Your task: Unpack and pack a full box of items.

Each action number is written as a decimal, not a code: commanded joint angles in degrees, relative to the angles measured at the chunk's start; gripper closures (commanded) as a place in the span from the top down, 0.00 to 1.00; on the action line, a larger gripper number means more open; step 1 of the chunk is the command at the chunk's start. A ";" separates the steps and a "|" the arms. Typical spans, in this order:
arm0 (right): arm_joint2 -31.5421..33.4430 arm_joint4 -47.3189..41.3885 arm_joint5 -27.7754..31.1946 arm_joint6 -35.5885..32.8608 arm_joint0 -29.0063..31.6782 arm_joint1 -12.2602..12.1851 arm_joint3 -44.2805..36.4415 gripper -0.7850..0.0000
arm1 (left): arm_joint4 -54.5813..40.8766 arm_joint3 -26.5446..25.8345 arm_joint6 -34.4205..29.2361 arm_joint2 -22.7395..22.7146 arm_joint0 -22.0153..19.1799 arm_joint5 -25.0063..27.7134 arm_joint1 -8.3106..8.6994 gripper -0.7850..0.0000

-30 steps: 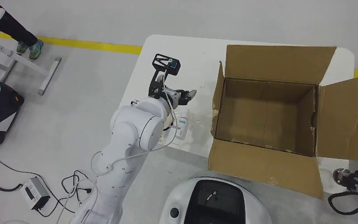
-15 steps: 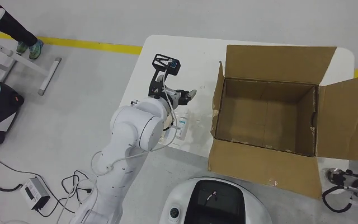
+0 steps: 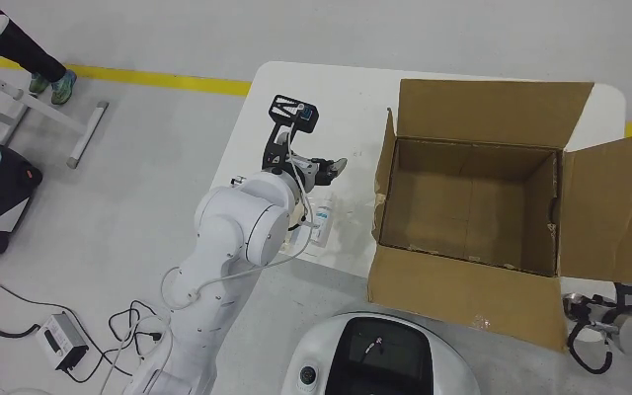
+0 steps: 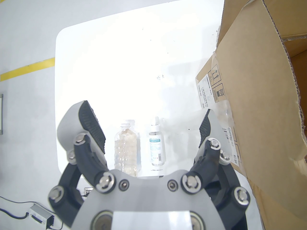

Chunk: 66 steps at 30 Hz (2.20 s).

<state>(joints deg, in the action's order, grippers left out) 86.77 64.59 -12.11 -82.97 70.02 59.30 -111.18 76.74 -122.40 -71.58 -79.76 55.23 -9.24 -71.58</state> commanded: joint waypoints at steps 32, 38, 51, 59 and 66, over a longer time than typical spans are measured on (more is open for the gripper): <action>17.99 -9.69 4.96 18.85 4.88 -0.23 -16.74 0.00 | 0.00 0.00 0.00 0.00 0.00 0.00 0.00 1.00; 21.66 -12.70 9.43 27.74 8.61 -0.08 -17.48 0.00 | 0.00 0.00 0.00 0.00 0.00 0.00 0.00 1.00; 20.24 -8.35 10.16 35.46 9.17 0.02 -16.89 0.00 | 0.00 0.00 0.00 0.00 0.00 0.00 0.00 1.00; 14.96 -4.55 11.46 59.58 11.29 0.94 -12.58 0.00 | 0.00 0.00 0.00 0.00 0.00 0.00 0.00 1.00; 11.90 -1.67 10.38 65.72 10.99 1.42 -8.14 0.00 | 0.00 0.00 0.00 0.00 0.00 0.00 0.00 1.00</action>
<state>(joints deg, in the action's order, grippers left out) 98.87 62.73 -1.18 -17.44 81.32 60.66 -119.81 76.74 -122.40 -71.58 -79.76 55.23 -9.24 -71.58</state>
